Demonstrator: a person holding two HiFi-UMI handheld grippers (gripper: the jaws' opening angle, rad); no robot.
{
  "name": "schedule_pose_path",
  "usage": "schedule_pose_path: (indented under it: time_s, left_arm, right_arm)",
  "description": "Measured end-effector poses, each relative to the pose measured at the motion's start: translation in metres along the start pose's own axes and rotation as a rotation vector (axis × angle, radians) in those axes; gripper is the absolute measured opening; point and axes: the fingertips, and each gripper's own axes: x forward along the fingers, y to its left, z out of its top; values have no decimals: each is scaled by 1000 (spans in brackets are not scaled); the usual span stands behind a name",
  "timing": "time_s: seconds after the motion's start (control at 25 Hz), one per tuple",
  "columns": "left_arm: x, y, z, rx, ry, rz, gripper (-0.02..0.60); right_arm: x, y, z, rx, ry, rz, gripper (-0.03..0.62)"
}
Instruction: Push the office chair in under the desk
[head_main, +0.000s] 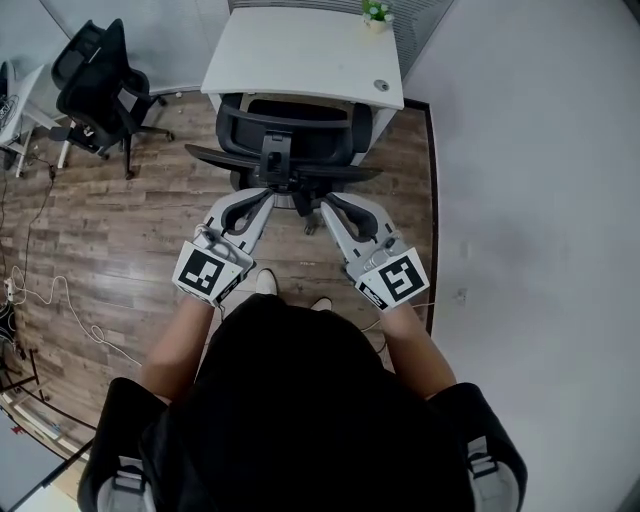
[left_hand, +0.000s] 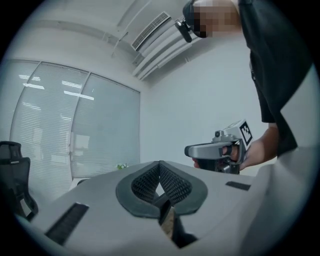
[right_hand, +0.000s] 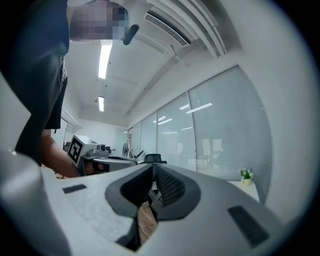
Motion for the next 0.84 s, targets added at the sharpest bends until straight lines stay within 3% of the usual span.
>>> schedule_pose_path:
  time_s: [0.84]
  left_arm:
    - [-15, -6, 5, 5, -8, 50, -5]
  right_arm:
    - [-10, 11, 11, -22, -11, 2, 3]
